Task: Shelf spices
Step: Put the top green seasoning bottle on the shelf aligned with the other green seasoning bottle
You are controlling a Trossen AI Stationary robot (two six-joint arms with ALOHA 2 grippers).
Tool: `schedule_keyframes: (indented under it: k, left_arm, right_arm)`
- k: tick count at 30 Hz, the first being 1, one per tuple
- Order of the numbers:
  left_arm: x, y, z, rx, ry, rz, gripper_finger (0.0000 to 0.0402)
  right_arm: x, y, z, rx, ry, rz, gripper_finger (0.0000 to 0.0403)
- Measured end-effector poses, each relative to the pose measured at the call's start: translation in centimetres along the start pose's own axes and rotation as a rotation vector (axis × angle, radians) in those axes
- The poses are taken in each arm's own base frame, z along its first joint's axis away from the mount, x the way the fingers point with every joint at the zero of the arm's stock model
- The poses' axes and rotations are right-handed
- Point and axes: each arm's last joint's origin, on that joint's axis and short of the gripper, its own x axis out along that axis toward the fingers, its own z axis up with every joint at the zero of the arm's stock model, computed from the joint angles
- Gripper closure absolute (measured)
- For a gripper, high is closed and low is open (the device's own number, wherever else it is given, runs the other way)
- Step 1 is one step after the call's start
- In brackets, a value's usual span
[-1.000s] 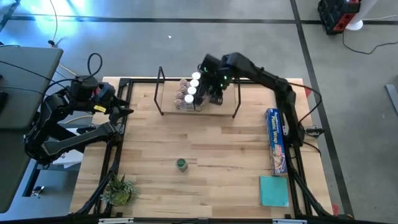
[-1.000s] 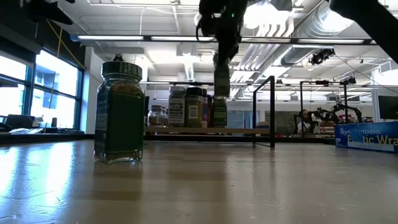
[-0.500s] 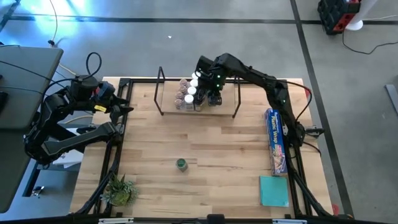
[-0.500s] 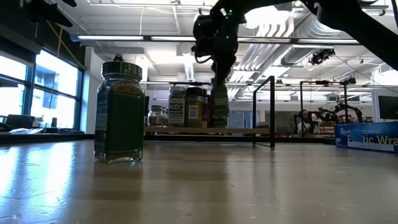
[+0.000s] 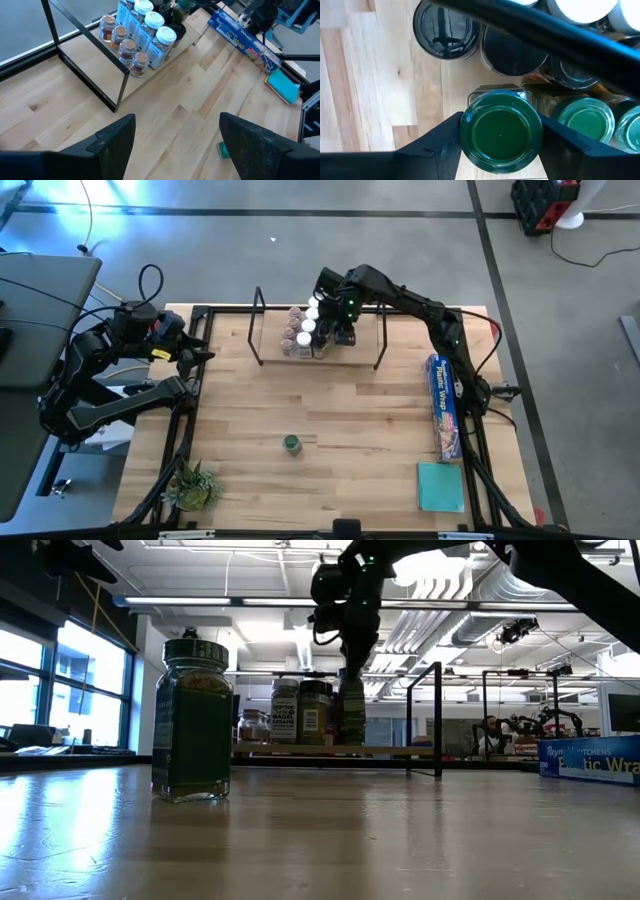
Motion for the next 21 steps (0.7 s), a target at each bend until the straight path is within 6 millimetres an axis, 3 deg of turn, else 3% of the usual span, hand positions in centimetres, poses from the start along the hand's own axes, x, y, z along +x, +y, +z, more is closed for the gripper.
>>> schedule_keyframes:
  k: [21]
  left_arm:
    - [0.0,0.0,-0.01,0.001,0.002,-0.002,0.0119]
  right_arm:
    - [0.8,-0.33,0.12,0.132,0.018,-0.02,0.0196]
